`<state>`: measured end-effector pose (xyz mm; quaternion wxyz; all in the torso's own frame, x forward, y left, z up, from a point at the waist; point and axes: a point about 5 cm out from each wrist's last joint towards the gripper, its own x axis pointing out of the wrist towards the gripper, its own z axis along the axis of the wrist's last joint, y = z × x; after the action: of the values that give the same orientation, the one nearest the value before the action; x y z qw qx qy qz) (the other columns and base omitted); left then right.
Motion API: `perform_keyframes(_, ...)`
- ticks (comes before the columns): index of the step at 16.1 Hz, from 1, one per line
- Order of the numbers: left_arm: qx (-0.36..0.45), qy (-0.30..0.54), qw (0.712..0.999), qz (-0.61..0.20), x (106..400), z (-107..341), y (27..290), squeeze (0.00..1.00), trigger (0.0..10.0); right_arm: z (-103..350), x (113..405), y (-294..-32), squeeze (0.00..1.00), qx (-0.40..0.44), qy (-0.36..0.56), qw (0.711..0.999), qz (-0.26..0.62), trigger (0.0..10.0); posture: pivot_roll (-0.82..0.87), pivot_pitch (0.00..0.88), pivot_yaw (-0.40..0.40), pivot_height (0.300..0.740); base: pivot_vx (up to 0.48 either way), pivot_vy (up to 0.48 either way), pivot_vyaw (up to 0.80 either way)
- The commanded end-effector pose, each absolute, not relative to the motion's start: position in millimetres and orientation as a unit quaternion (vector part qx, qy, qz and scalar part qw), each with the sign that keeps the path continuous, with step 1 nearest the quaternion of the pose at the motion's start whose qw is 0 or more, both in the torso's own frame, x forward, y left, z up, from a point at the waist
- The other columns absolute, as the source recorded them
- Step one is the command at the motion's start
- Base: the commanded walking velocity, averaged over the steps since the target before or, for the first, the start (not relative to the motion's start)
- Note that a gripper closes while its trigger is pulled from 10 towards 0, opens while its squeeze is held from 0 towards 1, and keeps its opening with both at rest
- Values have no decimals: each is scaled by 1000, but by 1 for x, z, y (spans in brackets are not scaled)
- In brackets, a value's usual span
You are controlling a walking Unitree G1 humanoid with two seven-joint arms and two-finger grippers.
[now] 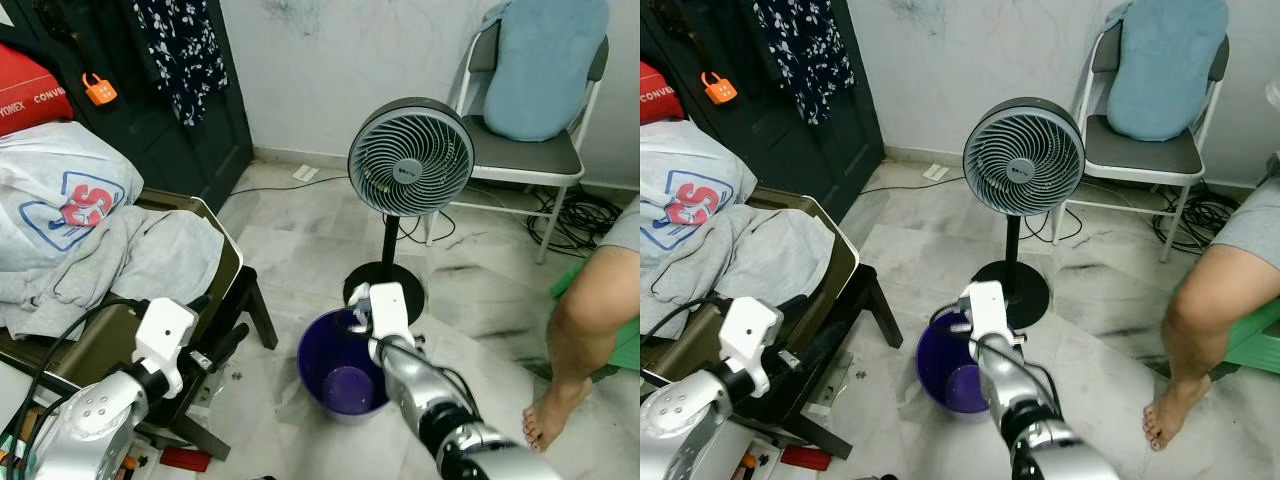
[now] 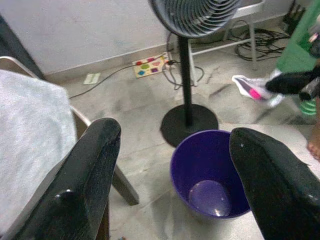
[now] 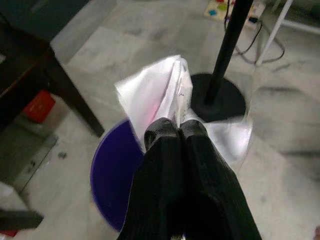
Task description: Clean up the room
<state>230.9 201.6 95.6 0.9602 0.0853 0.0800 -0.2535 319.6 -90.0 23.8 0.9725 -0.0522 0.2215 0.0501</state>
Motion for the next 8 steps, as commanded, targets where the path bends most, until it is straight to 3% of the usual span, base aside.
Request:
perform_keyframes(1, 91, 84, 966, -228, 229, 100, 213, 0, 10000, 22, 318, -88, 0, -47, 231, 971, 48, 10000, 81, 125, 107, 740, 0, 0, 0)
perform_keyframes(8, 92, 91, 968, -215, 226, 107, 219, 0, 10000, 15, 315, -101, 0, -24, 251, 968, 9, 10000, 99, 149, 138, 740, 0, 0, 0)
